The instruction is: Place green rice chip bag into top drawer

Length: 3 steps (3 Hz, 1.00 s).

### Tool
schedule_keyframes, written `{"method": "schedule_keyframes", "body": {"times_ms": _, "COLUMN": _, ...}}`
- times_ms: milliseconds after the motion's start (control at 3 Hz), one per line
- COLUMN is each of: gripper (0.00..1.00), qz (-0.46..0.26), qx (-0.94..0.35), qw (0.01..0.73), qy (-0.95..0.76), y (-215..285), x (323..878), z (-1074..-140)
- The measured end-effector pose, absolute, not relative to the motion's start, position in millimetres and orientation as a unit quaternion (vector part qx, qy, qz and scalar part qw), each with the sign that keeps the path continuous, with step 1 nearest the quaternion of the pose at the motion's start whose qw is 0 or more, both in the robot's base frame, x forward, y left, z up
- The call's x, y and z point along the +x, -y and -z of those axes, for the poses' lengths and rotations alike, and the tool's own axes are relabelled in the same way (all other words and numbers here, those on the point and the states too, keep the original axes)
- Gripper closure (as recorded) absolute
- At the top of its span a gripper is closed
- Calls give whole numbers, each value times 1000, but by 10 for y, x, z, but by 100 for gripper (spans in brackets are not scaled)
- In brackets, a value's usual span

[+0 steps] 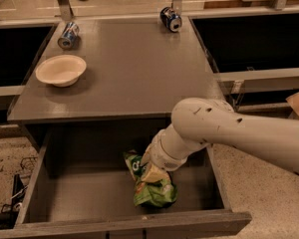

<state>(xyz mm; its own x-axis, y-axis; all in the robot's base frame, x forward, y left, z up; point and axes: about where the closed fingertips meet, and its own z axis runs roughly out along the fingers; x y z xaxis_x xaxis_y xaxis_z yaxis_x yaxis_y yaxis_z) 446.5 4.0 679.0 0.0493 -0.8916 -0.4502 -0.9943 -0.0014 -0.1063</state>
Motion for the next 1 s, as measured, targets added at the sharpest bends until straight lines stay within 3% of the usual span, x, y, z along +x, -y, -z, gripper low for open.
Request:
{"method": "schedule_keyframes", "body": {"times_ms": 333, "gripper": 53, "qz": -128, "qx": -696, "qw": 201, "qy": -677, "y": -40, "x": 4465, "z": -6790}}
{"method": "schedule_keyframes", "body": {"times_ms": 667, "gripper": 30, "qz": -128, "qx": -696, "qw": 201, "qy": -677, "y": -40, "x": 4464, "z": -6790}}
{"method": "schedule_keyframes", "body": {"times_ms": 1000, "gripper": 0, "qz": -128, "qx": -696, "qw": 201, "qy": -677, "y": -40, "x": 4464, "z": -6790}}
